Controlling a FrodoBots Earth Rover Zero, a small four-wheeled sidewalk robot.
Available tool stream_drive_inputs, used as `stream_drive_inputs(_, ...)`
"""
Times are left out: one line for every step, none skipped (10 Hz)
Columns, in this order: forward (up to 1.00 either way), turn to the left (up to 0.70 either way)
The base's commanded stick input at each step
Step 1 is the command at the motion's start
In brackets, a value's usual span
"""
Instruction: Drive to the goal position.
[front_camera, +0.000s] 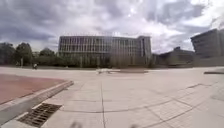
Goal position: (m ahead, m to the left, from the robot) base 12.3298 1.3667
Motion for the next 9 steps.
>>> stream_drive_inputs(0.70,0.00)
stream_drive_inputs(0.70,0.00)
stream_drive_inputs(0.70,0.00)
stream_drive_inputs(0.70,0.00)
stream_drive_inputs(0.70,0.00)
stream_drive_inputs(0.70,0.00)
stream_drive_inputs(0.70,0.00)
stream_drive_inputs(0.70,0.00)
stream_drive_inputs(0.70,0.00)
